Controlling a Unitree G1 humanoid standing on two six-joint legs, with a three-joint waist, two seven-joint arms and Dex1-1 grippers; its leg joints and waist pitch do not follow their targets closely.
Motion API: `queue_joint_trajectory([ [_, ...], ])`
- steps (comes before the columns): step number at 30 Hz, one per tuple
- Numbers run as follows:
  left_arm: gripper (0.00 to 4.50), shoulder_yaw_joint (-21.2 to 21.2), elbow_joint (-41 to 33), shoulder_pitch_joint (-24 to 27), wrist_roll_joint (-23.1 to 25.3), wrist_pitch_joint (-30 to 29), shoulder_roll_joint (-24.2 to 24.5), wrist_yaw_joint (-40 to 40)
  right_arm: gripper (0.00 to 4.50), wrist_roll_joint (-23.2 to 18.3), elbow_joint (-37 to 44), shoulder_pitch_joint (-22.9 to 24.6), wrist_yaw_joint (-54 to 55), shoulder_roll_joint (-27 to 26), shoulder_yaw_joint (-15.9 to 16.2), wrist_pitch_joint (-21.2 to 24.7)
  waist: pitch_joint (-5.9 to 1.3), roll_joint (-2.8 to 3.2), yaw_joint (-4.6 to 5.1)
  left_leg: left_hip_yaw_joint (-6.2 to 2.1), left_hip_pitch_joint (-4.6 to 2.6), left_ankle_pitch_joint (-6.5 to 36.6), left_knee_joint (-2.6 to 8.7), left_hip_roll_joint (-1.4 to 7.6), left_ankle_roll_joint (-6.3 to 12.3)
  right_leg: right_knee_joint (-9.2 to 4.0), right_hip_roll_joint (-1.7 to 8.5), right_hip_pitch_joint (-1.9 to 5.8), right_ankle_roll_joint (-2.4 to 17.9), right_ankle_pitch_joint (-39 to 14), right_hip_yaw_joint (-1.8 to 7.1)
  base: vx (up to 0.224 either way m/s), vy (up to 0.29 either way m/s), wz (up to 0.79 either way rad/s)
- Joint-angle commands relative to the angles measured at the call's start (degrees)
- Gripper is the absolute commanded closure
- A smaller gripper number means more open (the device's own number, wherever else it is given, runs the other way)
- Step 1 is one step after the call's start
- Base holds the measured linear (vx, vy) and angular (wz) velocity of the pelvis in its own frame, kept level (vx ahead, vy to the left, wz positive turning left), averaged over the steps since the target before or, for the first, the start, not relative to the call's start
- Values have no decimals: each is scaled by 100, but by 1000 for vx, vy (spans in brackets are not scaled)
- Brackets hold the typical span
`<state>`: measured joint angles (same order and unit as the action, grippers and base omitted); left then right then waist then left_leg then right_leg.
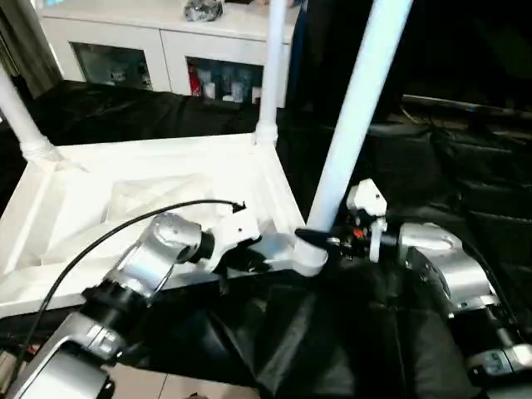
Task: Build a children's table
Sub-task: Insert table leg to table base
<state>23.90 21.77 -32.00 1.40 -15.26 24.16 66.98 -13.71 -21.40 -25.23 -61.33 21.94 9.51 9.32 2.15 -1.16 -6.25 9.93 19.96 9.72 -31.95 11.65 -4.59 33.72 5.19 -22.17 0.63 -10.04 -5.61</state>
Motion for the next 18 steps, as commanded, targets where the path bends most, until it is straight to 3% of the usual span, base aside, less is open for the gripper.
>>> queue_joint_trajectory([
  [1,450,258,-534,-14,-213,45,-24,633,263,341,-525,314,-90,88,451,175,-280,95,-42,-53,-11,1748,386,181,53,-403,349,245,1121,-1479,293,0,0,0],
  [7,450,151,-561,-20,-188,-169,-55,413,263,373,-633,404,-244,85,420,-85,-270,88,-68,-60,-33,1919,395,184,10,-436,359,232,1077,-1785,294,0,0,0],
  [15,450,74,-632,-37,-231,-407,-113,233,263,491,-838,329,232,-56,275,-71,-263,75,-64,-68,-32,1975,403,177,0,-444,363,232,1035,-1918,292,0,0,0],
  [18,450,-66,-635,-110,-208,-671,-251,-128,263,619,-954,252,1058,-240,58,123,-215,36,-26,-85,-27,2173,422,164,-53,-499,372,211,874,-2462,278,0,0,0],
])
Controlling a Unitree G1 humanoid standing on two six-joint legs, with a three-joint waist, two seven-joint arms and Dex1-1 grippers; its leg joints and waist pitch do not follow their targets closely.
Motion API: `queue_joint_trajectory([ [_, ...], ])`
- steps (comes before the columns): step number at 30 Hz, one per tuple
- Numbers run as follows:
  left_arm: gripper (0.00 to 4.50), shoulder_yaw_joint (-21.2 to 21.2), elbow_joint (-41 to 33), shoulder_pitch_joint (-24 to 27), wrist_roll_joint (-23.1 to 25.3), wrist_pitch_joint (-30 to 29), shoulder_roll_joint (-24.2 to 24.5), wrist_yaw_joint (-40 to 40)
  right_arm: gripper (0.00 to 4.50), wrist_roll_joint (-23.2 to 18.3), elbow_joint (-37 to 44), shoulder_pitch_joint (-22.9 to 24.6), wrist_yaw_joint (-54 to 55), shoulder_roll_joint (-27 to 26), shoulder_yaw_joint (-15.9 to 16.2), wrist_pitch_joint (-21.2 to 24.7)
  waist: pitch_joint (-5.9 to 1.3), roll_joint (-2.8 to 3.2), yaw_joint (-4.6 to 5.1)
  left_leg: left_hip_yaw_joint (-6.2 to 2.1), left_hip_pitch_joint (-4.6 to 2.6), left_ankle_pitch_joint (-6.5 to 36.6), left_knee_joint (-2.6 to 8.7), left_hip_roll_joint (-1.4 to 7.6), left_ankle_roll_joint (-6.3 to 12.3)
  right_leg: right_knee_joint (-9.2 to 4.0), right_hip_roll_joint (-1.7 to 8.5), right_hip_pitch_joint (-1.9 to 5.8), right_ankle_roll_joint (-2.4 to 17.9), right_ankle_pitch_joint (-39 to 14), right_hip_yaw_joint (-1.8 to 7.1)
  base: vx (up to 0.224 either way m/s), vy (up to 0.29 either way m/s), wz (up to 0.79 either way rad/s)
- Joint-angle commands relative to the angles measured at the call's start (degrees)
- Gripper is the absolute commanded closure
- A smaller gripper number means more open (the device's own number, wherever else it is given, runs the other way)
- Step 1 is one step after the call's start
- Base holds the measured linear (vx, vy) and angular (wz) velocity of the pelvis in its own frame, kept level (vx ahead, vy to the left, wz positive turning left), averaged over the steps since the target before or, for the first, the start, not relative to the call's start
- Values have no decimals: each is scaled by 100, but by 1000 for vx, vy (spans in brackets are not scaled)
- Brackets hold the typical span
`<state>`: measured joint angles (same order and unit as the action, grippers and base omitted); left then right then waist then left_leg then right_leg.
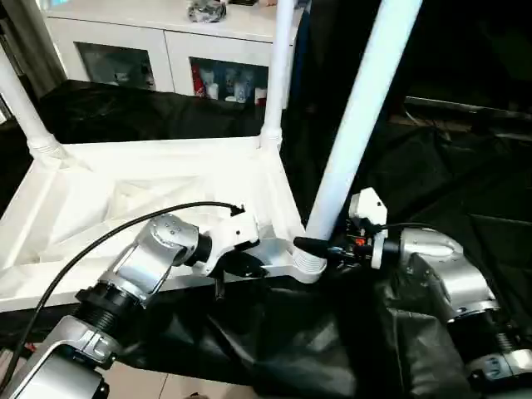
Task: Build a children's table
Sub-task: Insert table leg to table base
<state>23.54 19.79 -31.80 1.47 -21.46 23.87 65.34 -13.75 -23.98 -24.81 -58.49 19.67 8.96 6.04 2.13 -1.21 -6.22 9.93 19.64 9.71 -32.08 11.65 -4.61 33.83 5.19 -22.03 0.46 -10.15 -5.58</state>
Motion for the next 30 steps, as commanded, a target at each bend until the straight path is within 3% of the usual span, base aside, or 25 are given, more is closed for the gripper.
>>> queue_joint_trajectory([
  [1,450,-39,-432,-139,-211,-65,-234,9,263,621,-688,209,811,-24,102,471,-207,51,-22,-93,-22,2279,435,158,-72,-536,376,175,805,-2702,271,0,0,0],
  [2,450,-84,-402,-180,-158,-134,-304,-162,263,607,-612,233,1005,-97,45,580,-182,-1,-9,-95,-12,2311,439,152,-56,-562,382,170,740,-2846,266,0,0,0],
  [3,450,-119,-352,-237,-90,-204,-381,-343,263,590,-527,253,1206,-184,-8,714,-173,31,-6,-102,-42,2393,442,153,-78,-589,380,142,636,-3104,267,0,0,0],
  [5,450,-216,-236,-354,17,-450,-612,-793,263,585,-435,271,1631,-400,-91,945,-149,15,9,-117,-52,2437,450,146,-105,-612,381,121,554,-3244,263,0,0,0],
  [7,450,-442,157,-651,266,-1076,-1295,-1993,263,688,-459,235,2747,-1049,-208,1208,-129,16,34,-113,-87,2574,443,119,-129,-674,364,80,398,-3519,235,0,0,0],
  [9,450,-471,401,-759,335,-1135,-1529,-2367,263,700,-611,170,3217,-1331,-273,1210,-137,10,36,-136,-91,2608,443,114,-159,-693,379,86,357,-3586,205,0,0,0],
  [10,450,-474,417,-764,335,-1133,-1543,-2387,263,704,-620,166,3243,-1346,-274,1208,-147,13,42,-163,-60,2588,460,106,-148,-706,389,119,284,-3557,178,0,0,0],
  [11,450,-539,893,-932,359,-1045,-1891,-2915,263,747,-865,59,3927,-1739,-335,1197,-141,11,58,-157,-35,2556,470,99,-124,-710,379,115,258,-3494,186,0,0,0],
  [12,450,-539,893,-932,359,-1045,-1891,-2915,263,747,-865,59,3927,-1739,-335,1197,-119,18,67,-151,-50,2614,465,85,-122,-744,367,80,230,-3564,183,0,0,0],
  [13,450,-575,1137,-1019,368,-983,-2053,-3151,263,732,-953,6,4214,-1929,-383,1242,-128,25,67,-164,-107,2783,449,72,-113,-776,370,59,175,-3688,163,0,0,0],
  [14,450,-583,1170,-1032,368,-976,-2077,-3183,264,731,-963,-1,4252,-1956,-390,1250,-113,21,93,-153,-104,2813,450,62,-92,-800,360,44,146,-3723,163,0,0,0],
  [16,450,-626,1260,-1079,393,-1003,-2175,-3286,264,776,-945,-19,4365,-2054,-404,1327,-130,41,102,-200,-91,2925,485,72,-75,-807,367,88,78,-3683,146,0,0,0],
  [19,450,-632,1265,-1098,432,-1057,-2231,-3299,264,843,-923,-31,4401,-2112,-418,1425,-135,42,117,-212,-64,2934,520,87,-51,-803,368,111,113,-3484,155,0,0,0],
  [21,450,-621,1263,-1104,447,-1074,-2244,-3284,264,852,-934,-48,4406,-2132,-443,1469,-125,51,120,-208,-104,3034,521,90,-49,-824,371,79,129,-3513,158,0,0,0],
  [24,450,-583,1308,-1127,427,-1054,-2272,-3220,264,829,-1030,-138,4433,-2153,-504,1535,-125,56,140,-228,-89,3128,548,101,-61,-832,378,108,122,-3499,143,0,0,0],
  [30,450,-540,1371,-1139,387,-995,-2296,-3135,264,807,-1085,-218,4422,-2174,-554,1611,-113,44,137,-219,-140,3250,539,89,-54,-884,391,63,86,-3645,136,0,0,0],
])
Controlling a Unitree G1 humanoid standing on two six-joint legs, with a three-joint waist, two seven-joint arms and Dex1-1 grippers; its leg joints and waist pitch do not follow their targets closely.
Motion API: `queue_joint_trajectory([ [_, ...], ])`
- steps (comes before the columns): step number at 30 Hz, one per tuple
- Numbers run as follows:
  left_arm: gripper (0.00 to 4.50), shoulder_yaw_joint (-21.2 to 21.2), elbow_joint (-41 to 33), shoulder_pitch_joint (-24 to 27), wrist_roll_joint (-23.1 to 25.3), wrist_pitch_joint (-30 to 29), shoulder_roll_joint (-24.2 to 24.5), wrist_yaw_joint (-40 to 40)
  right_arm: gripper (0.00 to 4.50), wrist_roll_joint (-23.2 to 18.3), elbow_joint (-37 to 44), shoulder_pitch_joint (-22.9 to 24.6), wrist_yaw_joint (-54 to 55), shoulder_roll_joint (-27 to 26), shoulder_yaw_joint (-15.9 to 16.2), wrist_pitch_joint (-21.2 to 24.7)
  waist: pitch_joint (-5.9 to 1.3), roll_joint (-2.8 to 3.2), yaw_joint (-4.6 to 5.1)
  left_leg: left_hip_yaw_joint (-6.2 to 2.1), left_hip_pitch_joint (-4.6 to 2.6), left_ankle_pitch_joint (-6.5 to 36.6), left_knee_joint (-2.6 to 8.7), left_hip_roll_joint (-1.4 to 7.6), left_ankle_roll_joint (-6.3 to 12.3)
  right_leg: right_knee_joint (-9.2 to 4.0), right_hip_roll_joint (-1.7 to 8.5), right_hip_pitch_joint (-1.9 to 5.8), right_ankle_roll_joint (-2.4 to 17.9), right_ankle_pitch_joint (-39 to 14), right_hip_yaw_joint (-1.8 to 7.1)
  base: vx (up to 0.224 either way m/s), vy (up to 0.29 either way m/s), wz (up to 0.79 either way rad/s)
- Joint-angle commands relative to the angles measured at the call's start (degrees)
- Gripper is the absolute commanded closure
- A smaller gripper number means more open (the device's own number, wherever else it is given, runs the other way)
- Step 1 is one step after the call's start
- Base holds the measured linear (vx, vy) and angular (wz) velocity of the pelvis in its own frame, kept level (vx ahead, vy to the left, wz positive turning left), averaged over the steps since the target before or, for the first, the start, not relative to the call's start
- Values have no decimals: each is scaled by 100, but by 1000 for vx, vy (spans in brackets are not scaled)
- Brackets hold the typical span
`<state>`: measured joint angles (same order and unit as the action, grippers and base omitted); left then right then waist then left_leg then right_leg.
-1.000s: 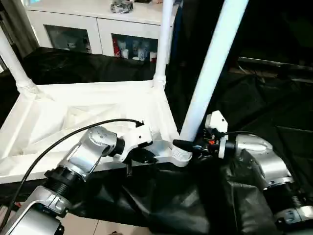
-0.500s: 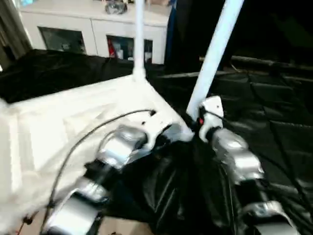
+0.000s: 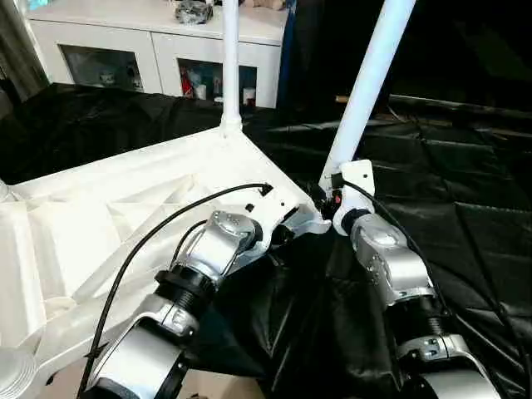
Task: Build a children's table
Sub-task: Insert table leg to table base
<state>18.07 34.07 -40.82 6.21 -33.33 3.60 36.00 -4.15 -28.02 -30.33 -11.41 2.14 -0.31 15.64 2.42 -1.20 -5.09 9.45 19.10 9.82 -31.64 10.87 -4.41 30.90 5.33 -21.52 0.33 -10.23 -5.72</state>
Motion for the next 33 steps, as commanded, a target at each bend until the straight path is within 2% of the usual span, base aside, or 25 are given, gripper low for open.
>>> queue_joint_trajectory([
  [1,450,74,-138,-204,-76,251,-235,-47,264,-139,-689,303,-391,-390,375,739,-142,43,24,-172,-88,3239,496,169,-72,-594,379,7,88,-3656,152,0,0,0],
  [3,450,74,-138,-204,-76,251,-235,-47,264,-139,-689,303,-391,-390,375,739,-136,44,22,-166,-102,3252,488,162,-66,-614,382,-13,69,-3724,152,0,0,0],
  [4,450,180,-299,-134,-94,356,-153,230,264,-168,-639,285,-626,-290,410,839,-135,31,29,-162,-123,3296,471,152,-52,-649,379,-33,35,-3820,131,0,0,0],
  [5,450,180,-299,-134,-94,356,-153,230,264,-168,-639,285,-626,-290,410,839,-137,36,27,-173,-115,3303,474,149,-48,-640,380,-20,16,-3839,125,0,0,0],
  [7,450,271,-499,-50,-116,353,-39,471,264,-195,-557,286,-971,-127,498,908,-162,41,16,-194,-19,3159,537,199,-51,-550,398,63,61,-3520,181,0,0,0],
  [8,450,386,-772,70,-171,359,147,821,264,-246,-421,306,-1509,139,638,972,-175,54,1,-197,-19,3116,538,211,-52,-529,405,70,108,-3381,198,0,0,0],
  [9,450,483,-1028,192,-199,481,378,1141,264,-302,-229,357,-2174,492,818,1023,-185,41,-9,-160,-4,2958,537,230,-19,-494,402,64,230,-3062,246,0,0,0],
  [10,450,483,-1028,192,-199,481,378,1141,264,-302,-229,357,-2174,492,818,1023,-207,37,-39,-132,12,2703,534,253,14,-440,398,92,373,-2627,284,0,0,0],
  [11,450,541,-1306,328,-276,554,634,1484,264,-353,-21,437,-2871,892,1022,1054,-212,26,-41,-106,22,2546,521,246,22,-411,399,83,476,-2401,300,56,-17,5],
  [12,450,541,-1306,328,-276,554,634,1484,264,-353,-21,437,-2871,892,1022,1054,-234,15,-82,-86,44,2227,503,255,72,-333,383,134,652,-1911,310,56,-17,5],
  [13,450,597,-1600,485,-425,853,926,1988,264,-414,172,515,-3565,1300,1223,1106,-240,5,-102,-46,40,2015,474,254,183,-278,372,137,800,-1599,328,61,-30,7],
  [15,450,650,-1913,640,-563,1107,1239,2478,264,-396,304,582,-4184,1702,1431,1077,-216,-31,-124,-13,51,1902,454,247,288,-296,370,133,874,-1762,332,57,-48,7],
  [16,450,650,-1913,640,-563,1107,1239,2478,264,-396,304,582,-4184,1702,1431,1077,-220,-24,-144,-3,54,1750,436,239,282,-280,394,129,897,-1889,351,57,-65,5],
  [17,450,664,-2089,715,-650,1217,1401,2739,264,-314,304,591,-4474,1908,1544,994,-219,-49,-165,-4,58,1648,428,241,271,-271,397,143,910,-1894,349,55,-63,2],
  [18,450,662,-2158,741,-686,1209,1458,2823,264,-270,294,590,-4569,1977,1581,956,-230,-46,-183,0,61,1538,423,240,270,-250,400,157,925,-1841,351,55,-63,2],
  [19,450,652,-2268,775,-730,1160,1539,2918,264,-182,260,588,-4689,2073,1632,850,-259,-49,-211,17,47,1145,400,248,283,-184,384,167,1028,-1377,351,0,0,0],
  [20,450,638,-2371,811,-740,1154,1614,2970,264,-145,279,596,-4851,2162,1677,778,-266,-61,-212,18,70,941,379,235,295,-129,362,189,1103,-1077,346,0,0,0],
  [22,450,620,-2462,854,-731,1216,1728,3023,264,-159,336,623,-5065,2264,1718,669,-283,-61,-227,10,76,760,353,236,337,-57,357,209,1219,-715,336,0,0,0],
  [23,450,611,-2493,870,-724,1263,1785,3049,264,-175,364,630,-5176,2313,1740,620,-291,-79,-227,14,79,699,344,232,375,-49,348,220,1241,-619,331,0,0,0],
  [25,450,585,-2516,927,-777,1433,1911,3185,264,-254,499,696,-5442,2418,1822,536,-300,-60,-243,20,54,534,321,232,479,-13,329,222,1358,-315,324,0,0,0],
  [28,450,558,-2495,958,-837,1550,1979,3312,264,-265,569,741,-5661,2494,1930,455,-301,-56,-283,26,34,654,326,242,464,-22,330,224,1369,-434,324,0,0,0],
  [33,450,532,-2457,950,-813,1545,2022,3348,264,-161,482,744,-5726,2506,1994,319,-281,-47,-305,5,12,1115,370,261,187,-86,351,214,1218,-1129,330,0,0,0],
])
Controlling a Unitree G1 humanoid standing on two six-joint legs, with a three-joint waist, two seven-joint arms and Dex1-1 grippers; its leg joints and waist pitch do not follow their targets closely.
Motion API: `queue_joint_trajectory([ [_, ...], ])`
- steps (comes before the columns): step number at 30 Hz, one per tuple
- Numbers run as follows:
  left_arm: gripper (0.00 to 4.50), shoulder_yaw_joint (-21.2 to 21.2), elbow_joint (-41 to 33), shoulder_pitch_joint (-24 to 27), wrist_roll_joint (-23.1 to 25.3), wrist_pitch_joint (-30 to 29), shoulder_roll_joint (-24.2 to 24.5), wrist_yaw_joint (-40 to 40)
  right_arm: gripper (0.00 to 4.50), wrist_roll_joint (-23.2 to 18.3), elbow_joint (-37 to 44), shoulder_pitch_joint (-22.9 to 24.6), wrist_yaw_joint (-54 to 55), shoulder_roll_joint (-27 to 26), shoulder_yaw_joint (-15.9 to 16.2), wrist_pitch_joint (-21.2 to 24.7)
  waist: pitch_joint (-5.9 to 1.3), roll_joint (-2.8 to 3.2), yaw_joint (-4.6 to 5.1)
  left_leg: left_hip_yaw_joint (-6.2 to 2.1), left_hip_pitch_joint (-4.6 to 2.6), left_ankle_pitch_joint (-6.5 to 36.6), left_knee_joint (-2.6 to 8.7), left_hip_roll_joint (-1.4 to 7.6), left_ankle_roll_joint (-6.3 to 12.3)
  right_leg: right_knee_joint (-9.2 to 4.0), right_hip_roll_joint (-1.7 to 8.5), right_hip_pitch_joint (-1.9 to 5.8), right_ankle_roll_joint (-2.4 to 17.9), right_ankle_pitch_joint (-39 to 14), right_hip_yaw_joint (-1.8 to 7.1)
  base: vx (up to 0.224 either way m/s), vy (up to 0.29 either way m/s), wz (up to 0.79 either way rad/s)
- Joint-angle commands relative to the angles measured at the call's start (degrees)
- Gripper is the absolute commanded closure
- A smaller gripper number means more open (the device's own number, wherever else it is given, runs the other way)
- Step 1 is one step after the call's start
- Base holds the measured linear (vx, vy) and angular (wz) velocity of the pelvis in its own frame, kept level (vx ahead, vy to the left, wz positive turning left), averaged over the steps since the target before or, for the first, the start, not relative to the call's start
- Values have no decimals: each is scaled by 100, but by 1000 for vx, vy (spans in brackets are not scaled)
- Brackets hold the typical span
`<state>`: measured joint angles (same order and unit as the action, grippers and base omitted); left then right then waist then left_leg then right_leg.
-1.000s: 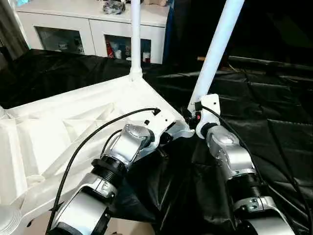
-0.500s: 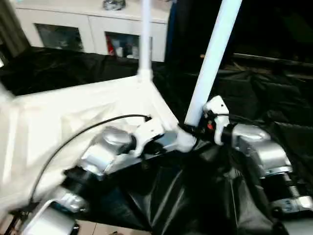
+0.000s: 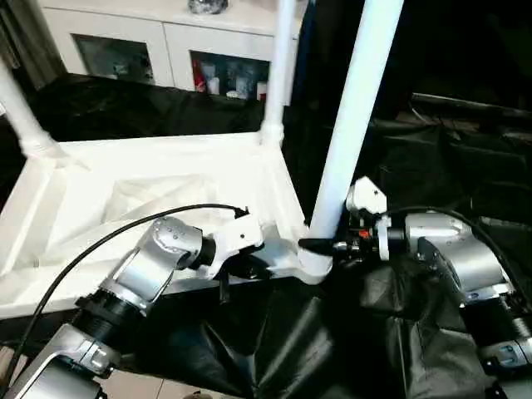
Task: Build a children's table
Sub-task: Insert table leg to table base
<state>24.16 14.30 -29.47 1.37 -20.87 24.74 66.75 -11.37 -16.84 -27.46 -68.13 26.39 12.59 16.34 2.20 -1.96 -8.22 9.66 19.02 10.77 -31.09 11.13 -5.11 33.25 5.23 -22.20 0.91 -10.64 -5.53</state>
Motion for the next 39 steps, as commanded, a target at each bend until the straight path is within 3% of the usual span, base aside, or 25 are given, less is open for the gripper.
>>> queue_joint_trajectory([
  [1,450,-68,-449,-199,-322,305,-81,254,264,573,-679,464,-18,53,673,214,-264,35,7,-22,23,1048,315,231,223,-321,363,288,1124,-1141,312,0,0,0],
  [6,450,-60,-401,-217,-311,343,-74,235,264,574,-691,510,50,33,644,164,-287,26,10,-24,33,900,292,218,231,-282,345,300,1159,-807,311,0,0,0],
  [12,450,-134,-247,-304,-271,209,-202,61,264,387,-743,539,576,-244,293,268,-283,54,15,-26,31,994,290,211,182,-292,342,297,1171,-855,308,0,0,0],
  [14,450,-222,-73,-410,-241,27,-405,-273,264,396,-947,504,1392,-545,-2,417,-258,62,32,-29,22,1222,311,211,81,-330,352,264,1124,-1218,314,0,0,0],
  [17,450,-267,55,-484,-222,-12,-512,-443,264,354,-1003,544,1766,-720,-169,476,-236,72,19,-47,-21,1654,321,208,-50,-404,373,215,917,-1992,320,0,0,0],
  [25,450,-245,108,-496,-167,29,-477,-418,264,269,-716,845,1801,-750,-263,469,-268,75,7,-49,31,1411,313,214,12,-315,346,261,990,-1191,334,0,0,0],
  [34,450,-242,125,-498,-143,42,-455,-427,264,219,-699,832,1816,-758,-330,449,-260,84,-1,-55,32,1447,323,219,-6,-333,354,263,952,-1349,330,0,0,0],
  [35,450,-272,86,-469,-147,190,-421,-431,264,-92,-547,733,1840,-823,-640,464,-265,88,-7,-56,30,1455,321,217,-6,-335,360,268,950,-1359,330,0,0,0],
  [36,450,-349,-85,-392,-246,380,-395,-384,264,-502,-278,625,1872,-912,-1022,444,-273,128,-13,-63,13,1520,328,221,11,-349,366,272,944,-1355,335,0,0,0],
  [38,450,-492,-306,-328,-402,329,-408,-383,264,-843,14,555,1942,-984,-1313,469,-293,93,-17,-67,49,1353,303,228,30,-281,366,294,1061,-1015,332,0,0,0],
  [39,450,-579,-412,-311,-533,202,-427,-340,264,-911,104,563,1962,-996,-1353,478,-320,90,-19,-62,71,1031,267,223,69,-217,362,309,1156,-624,329,0,0,0],
])
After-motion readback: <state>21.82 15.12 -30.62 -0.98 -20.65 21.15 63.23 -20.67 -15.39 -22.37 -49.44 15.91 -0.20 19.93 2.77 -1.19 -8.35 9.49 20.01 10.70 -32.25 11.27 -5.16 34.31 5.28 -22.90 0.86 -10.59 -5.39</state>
